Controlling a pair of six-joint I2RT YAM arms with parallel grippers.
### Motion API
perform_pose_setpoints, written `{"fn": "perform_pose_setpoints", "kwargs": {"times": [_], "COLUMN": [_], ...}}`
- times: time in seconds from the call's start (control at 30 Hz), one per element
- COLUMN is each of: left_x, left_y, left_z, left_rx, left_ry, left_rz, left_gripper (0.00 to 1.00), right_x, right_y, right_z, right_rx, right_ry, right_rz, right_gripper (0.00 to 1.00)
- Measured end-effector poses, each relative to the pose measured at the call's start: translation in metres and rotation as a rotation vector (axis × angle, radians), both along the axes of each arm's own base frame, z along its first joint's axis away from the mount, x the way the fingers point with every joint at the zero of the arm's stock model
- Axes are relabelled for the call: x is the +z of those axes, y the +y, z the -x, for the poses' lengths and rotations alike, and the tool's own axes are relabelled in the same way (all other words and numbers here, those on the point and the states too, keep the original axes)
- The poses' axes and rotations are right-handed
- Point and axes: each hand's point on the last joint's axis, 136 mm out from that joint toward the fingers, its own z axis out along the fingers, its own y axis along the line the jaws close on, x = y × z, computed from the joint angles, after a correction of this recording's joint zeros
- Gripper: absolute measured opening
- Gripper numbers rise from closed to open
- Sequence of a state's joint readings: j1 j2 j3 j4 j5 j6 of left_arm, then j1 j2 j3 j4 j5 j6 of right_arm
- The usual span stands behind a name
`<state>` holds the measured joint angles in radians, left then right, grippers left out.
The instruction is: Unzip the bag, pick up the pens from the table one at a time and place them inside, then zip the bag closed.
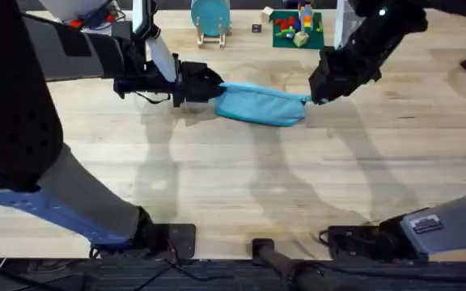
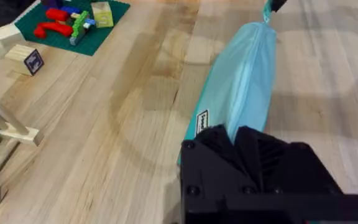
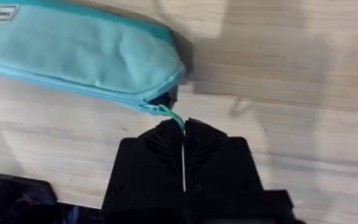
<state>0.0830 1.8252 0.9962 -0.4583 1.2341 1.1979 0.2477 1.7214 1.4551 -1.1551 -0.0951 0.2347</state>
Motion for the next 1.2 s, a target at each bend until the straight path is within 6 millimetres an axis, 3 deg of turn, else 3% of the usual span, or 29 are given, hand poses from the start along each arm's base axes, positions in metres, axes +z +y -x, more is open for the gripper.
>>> {"fn": "perform_pose_setpoints", "kwargs": {"times": [0.4, 0.63, 0.77, 1.2], "left_x": [0.000, 0.000, 0.000, -0.001], "left_y": [-0.001, -0.001, -0.001, 0.000], "left_z": [0.000, 0.000, 0.000, 0.001], "left_rx": [-0.002, -0.002, -0.002, 0.001], "left_ry": [0.001, 0.001, 0.002, 0.006], "left_rz": [0.001, 0.001, 0.001, -0.003], "left_gripper": [0.040, 0.040, 0.040, 0.040], "right_x": [-0.001, -0.024, -0.034, -0.037], "right_y": [-0.010, -0.020, -0.033, -0.089], "right_z": [-0.001, 0.008, 0.015, 0.011], "right_rx": [-0.012, -0.030, -0.054, -0.171], "right_ry": [0.005, 0.043, 0.073, 0.073], "right_rz": [-0.002, 0.008, 0.040, 0.133], "right_gripper": [0.032, 0.033, 0.032, 0.032]}}
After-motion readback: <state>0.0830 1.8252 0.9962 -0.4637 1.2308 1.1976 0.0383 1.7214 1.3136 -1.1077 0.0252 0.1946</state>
